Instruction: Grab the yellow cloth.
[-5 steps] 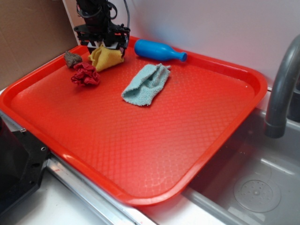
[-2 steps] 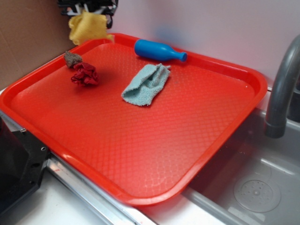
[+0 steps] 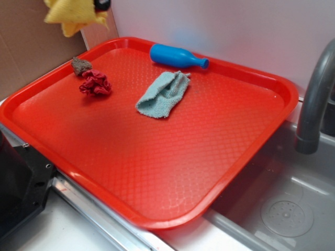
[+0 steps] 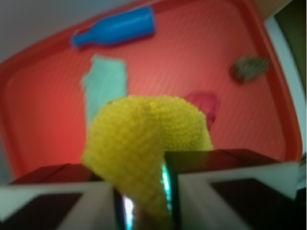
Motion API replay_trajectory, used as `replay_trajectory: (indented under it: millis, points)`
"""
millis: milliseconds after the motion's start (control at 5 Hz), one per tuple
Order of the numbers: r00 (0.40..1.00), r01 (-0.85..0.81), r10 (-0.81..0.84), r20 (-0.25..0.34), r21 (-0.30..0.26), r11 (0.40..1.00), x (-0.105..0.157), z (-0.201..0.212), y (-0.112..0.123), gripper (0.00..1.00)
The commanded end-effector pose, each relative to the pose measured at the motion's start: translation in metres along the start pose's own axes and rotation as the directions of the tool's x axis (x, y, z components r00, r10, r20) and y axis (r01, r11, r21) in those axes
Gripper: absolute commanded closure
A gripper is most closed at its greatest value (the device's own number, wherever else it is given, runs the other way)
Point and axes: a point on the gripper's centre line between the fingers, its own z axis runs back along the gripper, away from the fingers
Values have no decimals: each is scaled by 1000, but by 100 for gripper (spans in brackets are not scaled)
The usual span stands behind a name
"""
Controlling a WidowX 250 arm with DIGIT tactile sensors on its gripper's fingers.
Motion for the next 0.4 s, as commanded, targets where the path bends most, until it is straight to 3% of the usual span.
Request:
replay_trajectory:
  millis: [0,200]
  points:
    - [991,101,-102,89,22,995,-41,24,-9,100]
    - [996,68,-69,56,23,997,-35,21,-6,100]
